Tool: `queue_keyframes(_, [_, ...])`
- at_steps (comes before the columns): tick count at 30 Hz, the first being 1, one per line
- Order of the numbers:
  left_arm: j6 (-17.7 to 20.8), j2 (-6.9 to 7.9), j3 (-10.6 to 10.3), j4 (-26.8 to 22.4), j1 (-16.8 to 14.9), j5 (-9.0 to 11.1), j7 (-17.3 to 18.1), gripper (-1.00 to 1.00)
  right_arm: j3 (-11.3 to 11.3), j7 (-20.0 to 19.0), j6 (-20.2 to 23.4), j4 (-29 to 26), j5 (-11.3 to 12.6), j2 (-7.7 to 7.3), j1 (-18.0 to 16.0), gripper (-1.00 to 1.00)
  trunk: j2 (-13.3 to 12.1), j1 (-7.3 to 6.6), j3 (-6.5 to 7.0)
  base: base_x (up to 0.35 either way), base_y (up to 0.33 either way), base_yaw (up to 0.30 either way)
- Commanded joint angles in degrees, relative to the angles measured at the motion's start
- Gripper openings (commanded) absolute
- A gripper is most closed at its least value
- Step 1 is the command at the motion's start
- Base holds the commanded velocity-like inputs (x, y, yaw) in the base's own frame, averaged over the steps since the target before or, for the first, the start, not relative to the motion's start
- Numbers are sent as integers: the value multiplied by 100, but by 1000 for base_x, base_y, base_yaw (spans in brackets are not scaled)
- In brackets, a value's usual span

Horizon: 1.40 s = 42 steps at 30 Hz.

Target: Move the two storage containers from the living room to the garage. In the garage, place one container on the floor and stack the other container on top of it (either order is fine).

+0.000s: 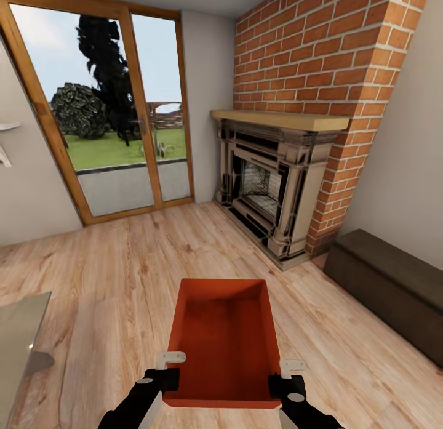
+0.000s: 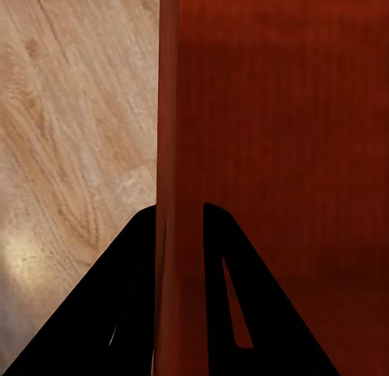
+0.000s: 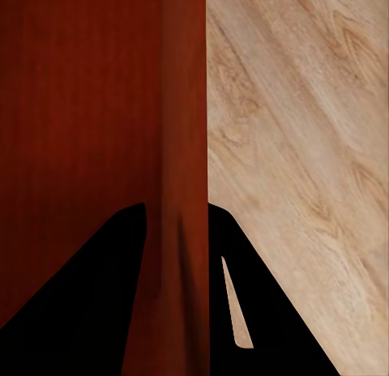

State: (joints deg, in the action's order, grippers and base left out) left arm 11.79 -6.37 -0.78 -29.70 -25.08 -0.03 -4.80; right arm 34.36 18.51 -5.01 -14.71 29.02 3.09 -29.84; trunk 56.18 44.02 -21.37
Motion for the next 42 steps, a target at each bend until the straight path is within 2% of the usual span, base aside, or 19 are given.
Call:
queue_keyframes(1, [32,-5,-27,-53,-4,3,-47,-100,62,215,-20,30,189,-1,-2,-100,-37,-22,12,0,0,0])
queue_keyframes(42, [25,-6,-27,-53,-4,3,-47,-100,62,214,-26,30,192,-10,-4,-100,-1681,-923,748,0,0,0])
